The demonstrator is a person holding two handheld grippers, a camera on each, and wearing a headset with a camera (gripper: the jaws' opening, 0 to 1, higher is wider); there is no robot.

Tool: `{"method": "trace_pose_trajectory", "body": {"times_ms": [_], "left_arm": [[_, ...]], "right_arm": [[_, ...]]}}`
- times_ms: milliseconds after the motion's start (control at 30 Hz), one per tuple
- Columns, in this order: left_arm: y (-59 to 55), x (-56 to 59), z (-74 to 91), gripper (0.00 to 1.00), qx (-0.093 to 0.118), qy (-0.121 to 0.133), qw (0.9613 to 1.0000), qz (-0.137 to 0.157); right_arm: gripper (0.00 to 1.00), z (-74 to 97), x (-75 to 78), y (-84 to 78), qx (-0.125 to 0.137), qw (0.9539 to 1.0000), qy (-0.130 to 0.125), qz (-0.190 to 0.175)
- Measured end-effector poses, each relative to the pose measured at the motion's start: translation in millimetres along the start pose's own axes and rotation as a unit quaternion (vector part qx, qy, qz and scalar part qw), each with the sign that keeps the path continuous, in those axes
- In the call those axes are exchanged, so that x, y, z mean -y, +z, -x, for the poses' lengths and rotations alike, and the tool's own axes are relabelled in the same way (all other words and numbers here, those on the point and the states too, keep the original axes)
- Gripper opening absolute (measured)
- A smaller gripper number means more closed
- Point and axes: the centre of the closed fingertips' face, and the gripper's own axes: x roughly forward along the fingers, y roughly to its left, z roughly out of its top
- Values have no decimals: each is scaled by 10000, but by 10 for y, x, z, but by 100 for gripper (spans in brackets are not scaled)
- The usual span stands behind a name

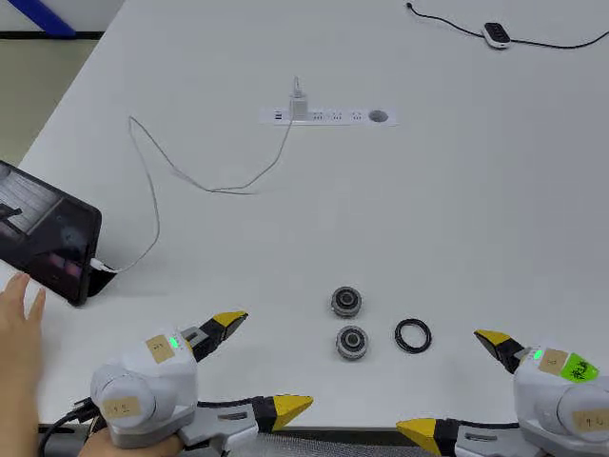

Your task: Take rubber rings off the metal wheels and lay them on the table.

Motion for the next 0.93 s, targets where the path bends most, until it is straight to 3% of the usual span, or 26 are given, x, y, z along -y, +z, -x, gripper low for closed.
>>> {"method": "trace_pose_trajectory", "body": {"times_ms": [933], "left_arm": [[-4,-5,20,80,-47,-3,10000,-31]], "right_arm": [[94,7,-1,-19,-5,10000,-21,-95]]}}
